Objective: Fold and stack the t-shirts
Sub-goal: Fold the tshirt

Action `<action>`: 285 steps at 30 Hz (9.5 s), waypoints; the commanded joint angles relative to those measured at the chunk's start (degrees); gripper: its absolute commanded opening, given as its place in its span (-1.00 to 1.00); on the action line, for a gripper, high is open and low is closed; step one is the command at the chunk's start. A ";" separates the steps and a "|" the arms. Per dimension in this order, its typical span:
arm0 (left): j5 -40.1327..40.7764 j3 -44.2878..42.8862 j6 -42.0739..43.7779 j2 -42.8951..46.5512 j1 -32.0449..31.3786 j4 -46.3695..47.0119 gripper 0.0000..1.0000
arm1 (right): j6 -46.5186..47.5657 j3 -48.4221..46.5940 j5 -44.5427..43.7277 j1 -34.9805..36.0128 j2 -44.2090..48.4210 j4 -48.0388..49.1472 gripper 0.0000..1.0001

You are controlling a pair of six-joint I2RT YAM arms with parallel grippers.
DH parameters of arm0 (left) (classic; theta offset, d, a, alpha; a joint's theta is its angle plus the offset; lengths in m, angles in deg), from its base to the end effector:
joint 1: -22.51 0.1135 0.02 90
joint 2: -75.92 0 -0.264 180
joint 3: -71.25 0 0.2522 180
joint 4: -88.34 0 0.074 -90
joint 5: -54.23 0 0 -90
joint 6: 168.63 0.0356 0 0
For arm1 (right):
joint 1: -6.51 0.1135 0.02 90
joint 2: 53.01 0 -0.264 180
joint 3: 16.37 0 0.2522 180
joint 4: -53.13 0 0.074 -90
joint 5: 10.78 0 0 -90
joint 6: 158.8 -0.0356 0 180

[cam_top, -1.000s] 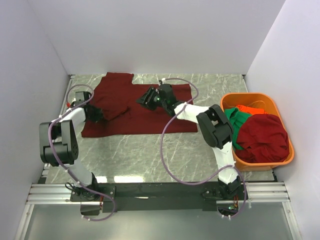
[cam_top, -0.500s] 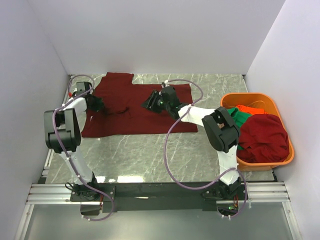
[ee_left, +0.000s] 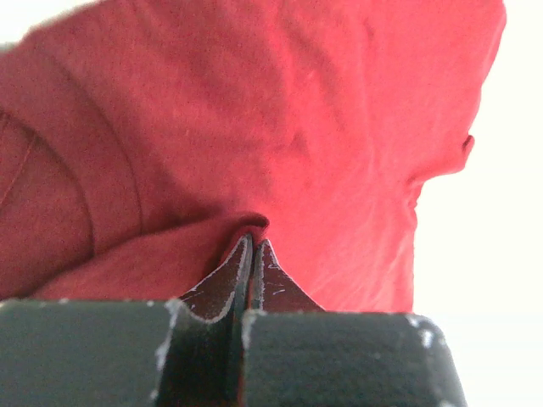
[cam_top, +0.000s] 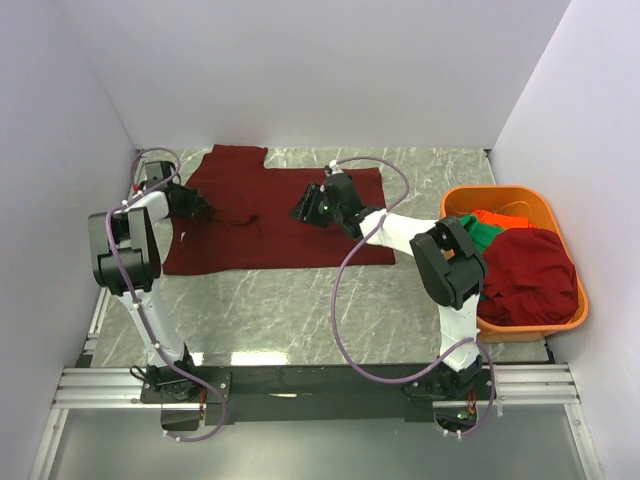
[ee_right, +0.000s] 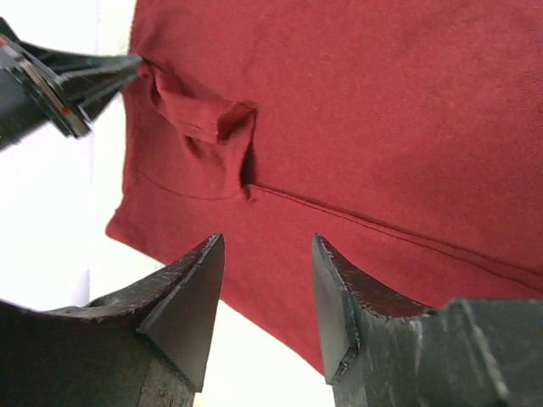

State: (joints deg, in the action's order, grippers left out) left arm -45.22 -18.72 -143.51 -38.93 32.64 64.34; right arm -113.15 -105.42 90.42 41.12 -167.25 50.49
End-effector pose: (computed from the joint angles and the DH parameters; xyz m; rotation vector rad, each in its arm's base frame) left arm 0.4258 0.0701 0.1647 -1.4652 2.0368 -0.6166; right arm 0.3688 0.2629 0.1960 0.0576 2.2178 1.0165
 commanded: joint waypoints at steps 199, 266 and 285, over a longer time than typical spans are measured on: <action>34.85 40.69 4.16 55.60 14.83 -25.53 -0.99 | -3.36 54.36 -9.97 -13.78 70.09 -32.64 -1.00; 13.94 -50.80 52.84 -32.98 -9.25 -6.99 0.18 | 15.44 -0.47 -7.24 -14.13 9.12 -11.99 0.26; 9.98 -44.74 50.64 -28.86 -9.25 0.83 -0.90 | 14.21 -12.51 -9.79 -19.31 -2.30 -24.46 0.23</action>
State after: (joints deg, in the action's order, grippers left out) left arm -33.48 -65.51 -92.04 -70.89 23.44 61.96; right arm -98.14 -113.94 82.27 23.59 -167.86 30.57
